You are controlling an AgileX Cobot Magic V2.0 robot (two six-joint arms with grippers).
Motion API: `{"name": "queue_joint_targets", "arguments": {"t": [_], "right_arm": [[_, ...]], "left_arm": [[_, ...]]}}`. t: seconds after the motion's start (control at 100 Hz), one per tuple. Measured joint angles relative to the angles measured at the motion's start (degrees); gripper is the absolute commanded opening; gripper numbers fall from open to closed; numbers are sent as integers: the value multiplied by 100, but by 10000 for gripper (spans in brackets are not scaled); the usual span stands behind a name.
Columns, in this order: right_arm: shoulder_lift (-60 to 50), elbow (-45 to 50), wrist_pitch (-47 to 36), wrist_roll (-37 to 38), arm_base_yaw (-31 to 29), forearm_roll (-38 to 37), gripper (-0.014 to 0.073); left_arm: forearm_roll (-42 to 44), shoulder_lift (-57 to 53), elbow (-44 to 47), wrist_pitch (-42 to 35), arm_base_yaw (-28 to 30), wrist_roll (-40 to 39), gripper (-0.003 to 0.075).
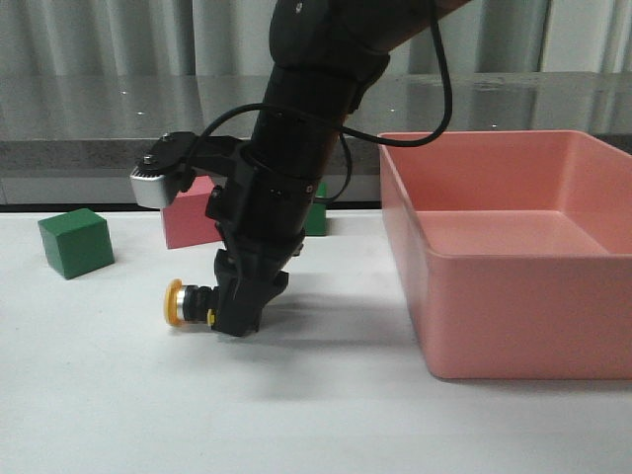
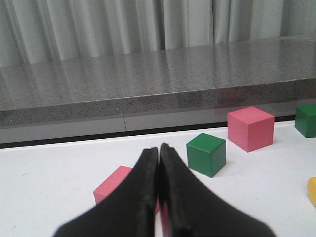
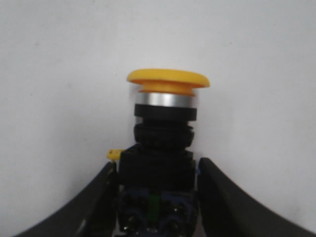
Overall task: Place and stand button with both arms
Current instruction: 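Lift the button out of the bin and lower it onto the table, then open the right gripper, release the button lying on its side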
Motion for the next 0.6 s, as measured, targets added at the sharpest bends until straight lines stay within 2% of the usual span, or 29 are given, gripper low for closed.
{"name": "queue_joint_targets", "arguments": {"t": [0.08,0.15,0.23,0.43,0.6], "right_arm": [[9,0,0,-13,3,0,545],[46,0,-34,-13,13,0,668],[51,0,-93,-13,13,2,640],[-40,0,-118,-1,15,-9,643],[-537,0,-54,196,15,-18,643]], "left_arm": [[0,0,0,0,0,0,-19],[0,0,0,0,0,0,-19],[0,0,0,0,0,0,-19],[0,0,0,0,0,0,-19],[0,0,0,0,0,0,-19]]}}
